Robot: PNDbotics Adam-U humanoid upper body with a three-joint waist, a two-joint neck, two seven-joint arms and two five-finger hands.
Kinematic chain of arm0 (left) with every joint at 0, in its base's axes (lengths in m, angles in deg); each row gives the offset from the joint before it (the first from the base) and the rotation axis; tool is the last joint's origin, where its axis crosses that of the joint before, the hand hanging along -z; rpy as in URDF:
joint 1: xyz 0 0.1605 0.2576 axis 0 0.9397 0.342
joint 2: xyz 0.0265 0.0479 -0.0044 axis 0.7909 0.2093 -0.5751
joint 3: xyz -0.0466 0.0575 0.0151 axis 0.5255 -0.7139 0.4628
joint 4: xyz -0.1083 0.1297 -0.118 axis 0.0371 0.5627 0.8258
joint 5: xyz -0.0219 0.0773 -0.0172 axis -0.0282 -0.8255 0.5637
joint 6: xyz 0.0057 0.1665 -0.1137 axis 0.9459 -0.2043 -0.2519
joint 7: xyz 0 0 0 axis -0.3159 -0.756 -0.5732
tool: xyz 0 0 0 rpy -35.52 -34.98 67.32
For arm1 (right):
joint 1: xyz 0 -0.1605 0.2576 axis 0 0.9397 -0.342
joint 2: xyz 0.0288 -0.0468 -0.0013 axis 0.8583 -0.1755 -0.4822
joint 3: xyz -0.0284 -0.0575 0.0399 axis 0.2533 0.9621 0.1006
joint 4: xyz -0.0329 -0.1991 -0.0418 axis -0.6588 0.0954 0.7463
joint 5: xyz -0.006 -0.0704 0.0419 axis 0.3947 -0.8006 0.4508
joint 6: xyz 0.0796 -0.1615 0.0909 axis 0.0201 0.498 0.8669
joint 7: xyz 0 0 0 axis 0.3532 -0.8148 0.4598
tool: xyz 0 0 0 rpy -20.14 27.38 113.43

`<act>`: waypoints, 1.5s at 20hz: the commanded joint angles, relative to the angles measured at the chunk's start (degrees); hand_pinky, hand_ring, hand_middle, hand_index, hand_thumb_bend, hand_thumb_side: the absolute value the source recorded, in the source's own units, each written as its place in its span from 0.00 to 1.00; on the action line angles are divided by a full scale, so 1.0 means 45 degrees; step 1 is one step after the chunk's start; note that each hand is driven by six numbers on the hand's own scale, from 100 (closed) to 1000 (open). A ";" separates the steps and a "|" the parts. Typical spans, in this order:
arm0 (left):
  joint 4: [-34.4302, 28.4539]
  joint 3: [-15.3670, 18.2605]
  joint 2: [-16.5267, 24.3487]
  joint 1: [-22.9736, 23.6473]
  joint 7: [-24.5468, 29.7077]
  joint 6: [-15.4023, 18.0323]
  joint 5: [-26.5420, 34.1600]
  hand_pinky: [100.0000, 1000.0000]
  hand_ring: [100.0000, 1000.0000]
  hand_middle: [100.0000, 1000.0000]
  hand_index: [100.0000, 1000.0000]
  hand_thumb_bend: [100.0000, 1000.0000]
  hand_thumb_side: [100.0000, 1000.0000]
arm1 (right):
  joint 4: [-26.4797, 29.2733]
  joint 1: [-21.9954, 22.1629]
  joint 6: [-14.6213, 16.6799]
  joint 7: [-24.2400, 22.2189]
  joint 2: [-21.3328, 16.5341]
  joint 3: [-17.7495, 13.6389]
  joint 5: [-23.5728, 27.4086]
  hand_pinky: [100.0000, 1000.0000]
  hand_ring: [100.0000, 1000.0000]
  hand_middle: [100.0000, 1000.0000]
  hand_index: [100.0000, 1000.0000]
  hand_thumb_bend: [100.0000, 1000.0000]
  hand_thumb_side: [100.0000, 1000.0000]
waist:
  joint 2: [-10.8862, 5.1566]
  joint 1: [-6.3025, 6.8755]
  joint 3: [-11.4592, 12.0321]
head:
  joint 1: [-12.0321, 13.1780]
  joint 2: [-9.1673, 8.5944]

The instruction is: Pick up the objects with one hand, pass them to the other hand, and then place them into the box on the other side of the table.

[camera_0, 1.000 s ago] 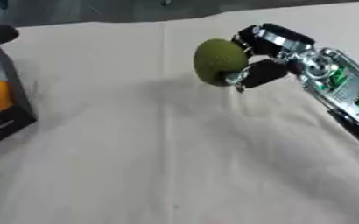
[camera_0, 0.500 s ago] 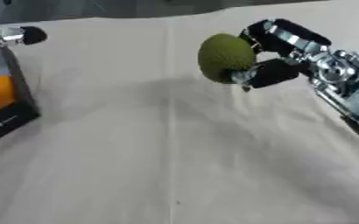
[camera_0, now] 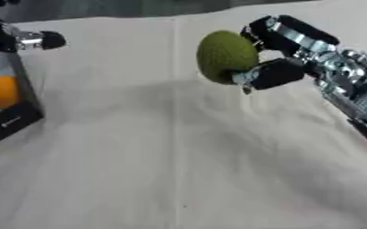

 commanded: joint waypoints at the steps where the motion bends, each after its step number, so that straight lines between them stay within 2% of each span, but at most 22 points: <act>1: -0.0129 0.0013 0.0116 -0.0362 0.0153 0.0070 -0.0086 0.78 0.71 0.75 0.77 0.78 0.34 | 0.0375 -0.0368 -0.0050 0.0010 -0.0098 -0.0016 0.0163 0.66 0.66 0.37 0.46 0.22 0.00 | -0.1199 0.0107 0.0092 | -0.0003 0.0024; 4: -0.0108 -0.0078 0.0054 -0.0449 0.0264 0.0123 -0.0108 0.78 0.71 0.75 0.77 0.78 0.34 | 0.0484 -0.0477 -0.0092 0.0046 -0.0086 0.0043 0.0266 0.66 0.66 0.37 0.46 0.22 0.00 | -0.1197 0.0104 0.0202 | 0.0229 0.0003; 10: -0.0072 -0.0215 0.0000 -0.0571 0.0455 0.0206 -0.0142 0.78 0.71 0.75 0.77 0.78 0.34 | 0.0533 -0.0632 -0.0197 0.0166 -0.0082 0.0141 0.0410 0.65 0.66 0.36 0.45 0.22 0.00 | -0.1166 0.0144 0.0444 | 0.1072 -0.0024; 17: -0.0027 -0.0472 -0.0188 -0.0798 0.0781 0.0328 -0.0102 0.78 0.71 0.75 0.77 0.78 0.34 | 0.0555 -0.0875 -0.0246 0.0230 -0.0036 0.0302 0.0462 0.65 0.66 0.36 0.45 0.23 0.00 | -0.1109 0.0177 0.0808 | 0.1263 -0.0176; 23: -0.0026 -0.0978 -0.0372 -0.1023 0.1384 0.0506 -0.0123 0.79 0.72 0.75 0.77 0.78 0.35 | 0.0402 -0.1012 -0.0415 0.0296 0.0108 0.0436 0.0488 0.65 0.66 0.36 0.45 0.23 0.00 | -0.1147 0.0207 0.1034 | 0.1071 -0.0286; 30: -0.0282 -0.1834 -0.0786 -0.1516 0.2323 0.0600 0.0173 0.79 0.73 0.76 0.78 0.77 0.36 | 0.0071 -0.1278 -0.0528 0.0681 0.0335 0.0683 0.0628 0.65 0.65 0.36 0.45 0.21 0.00 | -0.1155 0.0253 0.1086 | 0.0164 -0.0227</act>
